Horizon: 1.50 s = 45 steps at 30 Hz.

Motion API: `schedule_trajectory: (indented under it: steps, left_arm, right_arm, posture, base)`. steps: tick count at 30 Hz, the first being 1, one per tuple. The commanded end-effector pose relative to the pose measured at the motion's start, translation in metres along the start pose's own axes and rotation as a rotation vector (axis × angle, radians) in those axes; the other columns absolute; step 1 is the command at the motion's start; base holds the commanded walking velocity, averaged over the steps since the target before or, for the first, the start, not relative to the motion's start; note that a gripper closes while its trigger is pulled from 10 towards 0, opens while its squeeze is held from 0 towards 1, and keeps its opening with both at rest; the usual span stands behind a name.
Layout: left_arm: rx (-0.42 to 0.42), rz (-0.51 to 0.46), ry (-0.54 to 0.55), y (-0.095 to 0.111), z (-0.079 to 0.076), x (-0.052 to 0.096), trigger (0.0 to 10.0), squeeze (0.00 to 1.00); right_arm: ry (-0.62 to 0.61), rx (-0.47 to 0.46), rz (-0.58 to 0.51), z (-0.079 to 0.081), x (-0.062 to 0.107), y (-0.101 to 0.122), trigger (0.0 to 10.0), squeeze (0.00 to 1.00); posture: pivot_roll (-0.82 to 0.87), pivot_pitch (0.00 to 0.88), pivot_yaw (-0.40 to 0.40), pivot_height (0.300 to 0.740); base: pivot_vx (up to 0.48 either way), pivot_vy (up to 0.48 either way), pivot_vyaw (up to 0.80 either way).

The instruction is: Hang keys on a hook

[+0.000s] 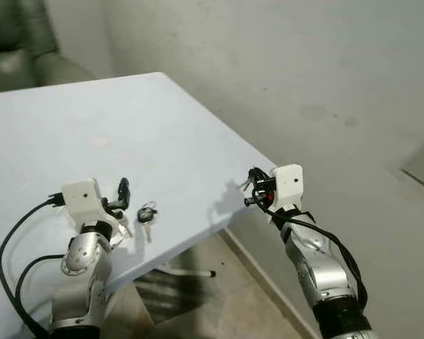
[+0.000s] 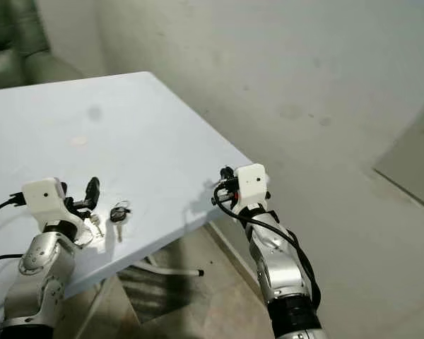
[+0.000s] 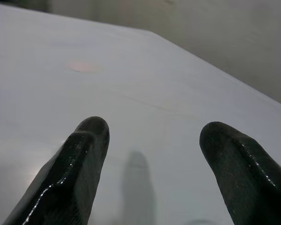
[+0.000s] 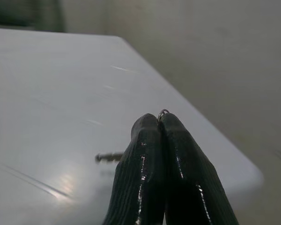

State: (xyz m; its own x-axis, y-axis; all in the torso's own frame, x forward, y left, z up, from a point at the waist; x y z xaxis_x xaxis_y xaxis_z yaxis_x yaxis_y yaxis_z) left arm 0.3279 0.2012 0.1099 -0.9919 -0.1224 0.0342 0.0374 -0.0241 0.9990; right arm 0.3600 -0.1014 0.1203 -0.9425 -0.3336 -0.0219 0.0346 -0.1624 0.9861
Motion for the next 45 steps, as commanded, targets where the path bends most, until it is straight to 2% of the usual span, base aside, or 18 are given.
schedule_trajectory:
  steps: [1,14,30,35,45]
  left_arm:
    - [0.001,0.013,-0.021,-0.0007,-0.0104,-0.0013,10.0,0.00]
    - [-0.069,-0.016,-0.032,0.0038,-0.0115,-0.0013,10.0,0.00]
    - [-0.058,-0.018,-0.036,0.0037,-0.0124,-0.0007,10.0,0.00]
    - [-0.070,-0.014,-0.039,0.0056,-0.0095,-0.0021,10.0,0.00]
    - [-0.092,0.004,-0.070,0.0064,-0.0155,-0.0062,10.0,0.00]
  right_arm:
    - [-0.022,0.015,-0.001,-0.0097,0.0034,0.0033,10.0,0.00]
    - [-0.016,0.020,0.005,-0.0083,0.0028,0.0033,10.0,0.00]
    - [-0.026,0.019,0.004,-0.0088,0.0034,0.0031,10.0,0.00]
    - [-0.053,-0.002,-0.011,-0.0073,0.0040,0.0026,10.0,0.00]
    - [-0.112,-0.030,-0.018,-0.0122,0.0097,-0.0028,10.0,0.00]
  posture:
    - [-0.06,0.000,-0.062,0.728]
    - [-0.06,0.000,-0.069,0.728]
    - [-0.06,0.000,-0.069,0.728]
    - [-0.07,0.000,-0.014,0.728]
    - [-0.10,0.000,0.035,0.728]
  base:
    - [0.000,0.000,-0.66]
    - [0.000,0.000,-0.66]
    - [0.000,0.000,-0.66]
    - [0.000,0.000,-0.66]
    - [0.000,0.000,-0.66]
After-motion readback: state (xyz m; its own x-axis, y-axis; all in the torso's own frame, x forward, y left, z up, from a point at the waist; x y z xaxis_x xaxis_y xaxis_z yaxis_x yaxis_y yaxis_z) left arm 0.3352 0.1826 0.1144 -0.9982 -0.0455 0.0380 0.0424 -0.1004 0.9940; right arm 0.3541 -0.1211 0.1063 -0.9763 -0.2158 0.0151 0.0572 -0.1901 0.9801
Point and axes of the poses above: a point about 5 cm out from each wrist's last joint towards the gripper, its own x axis pointing back from the gripper into the wrist, its own y axis along the axis of the wrist's last joint, z = x × y, the point moved 4 cm from there along -x, pointing out of the wrist towards the gripper, and after that the axes turned 11 degrees about -x, right-handed, at the moved point
